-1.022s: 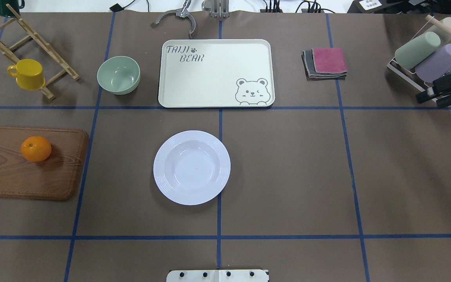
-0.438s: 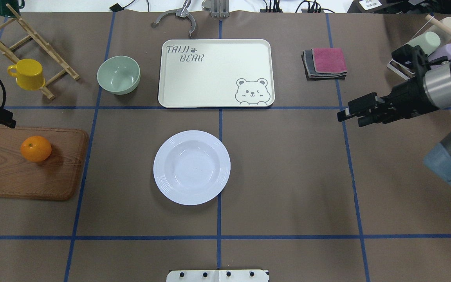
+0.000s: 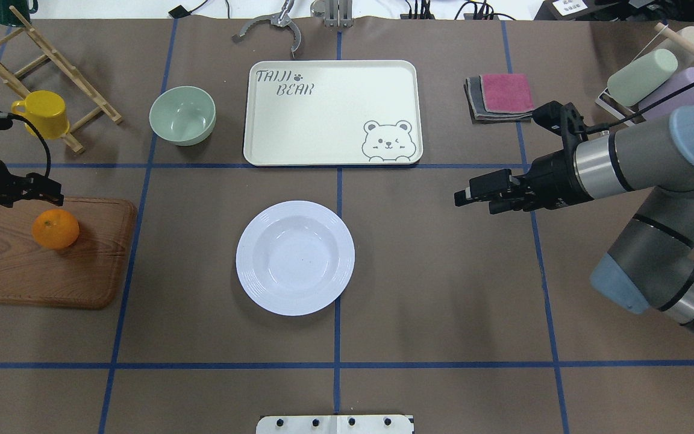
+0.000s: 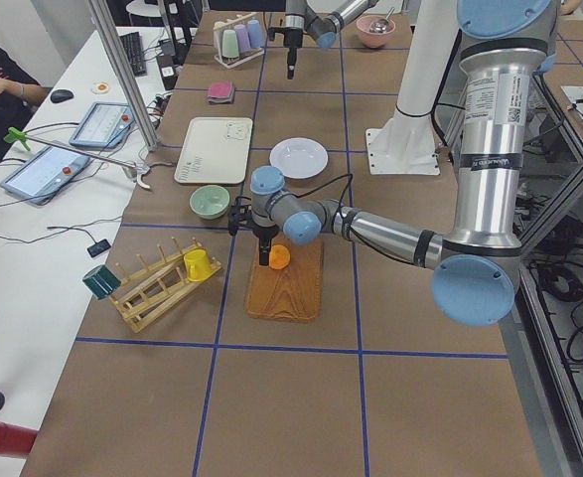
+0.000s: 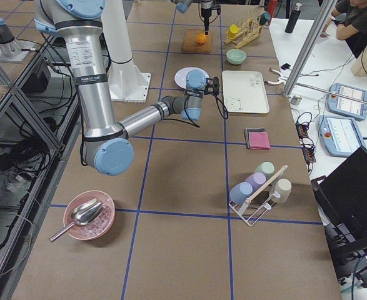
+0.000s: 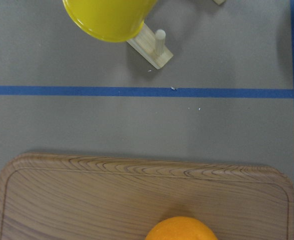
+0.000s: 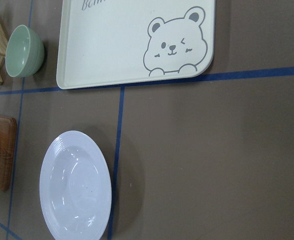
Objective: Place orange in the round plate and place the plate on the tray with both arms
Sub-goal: 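Lower the left gripper onto the orange while the right gripper reaches toward the plate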
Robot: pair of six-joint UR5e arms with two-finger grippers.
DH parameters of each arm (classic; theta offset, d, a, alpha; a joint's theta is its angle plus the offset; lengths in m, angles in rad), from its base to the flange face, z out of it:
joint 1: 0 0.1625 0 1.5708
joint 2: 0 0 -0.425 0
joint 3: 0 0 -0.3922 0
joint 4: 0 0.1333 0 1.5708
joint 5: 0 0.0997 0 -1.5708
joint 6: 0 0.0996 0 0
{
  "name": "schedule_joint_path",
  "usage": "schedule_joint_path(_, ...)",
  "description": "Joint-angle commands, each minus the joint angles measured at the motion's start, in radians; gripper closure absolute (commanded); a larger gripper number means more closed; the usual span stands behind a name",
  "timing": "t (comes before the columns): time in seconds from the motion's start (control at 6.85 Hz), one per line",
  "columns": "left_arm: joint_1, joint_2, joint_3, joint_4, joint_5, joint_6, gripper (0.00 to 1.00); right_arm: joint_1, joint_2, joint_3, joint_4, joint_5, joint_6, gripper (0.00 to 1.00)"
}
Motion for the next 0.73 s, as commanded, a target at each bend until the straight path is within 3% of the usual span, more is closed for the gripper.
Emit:
schedule_joint_path(0.0,0.022,-0.006,0.015,-0.006,0.016,-0.02,0.03,-0.043,0.008,-0.03,0.064,-0.04,0.03,0.0)
schedule_joint_path(0.58,0.067,0.001,0.033,-0.031,0.014,-0.088,0.03,-0.091,0.008,-0.027,0.065,-0.088,0.031,0.0)
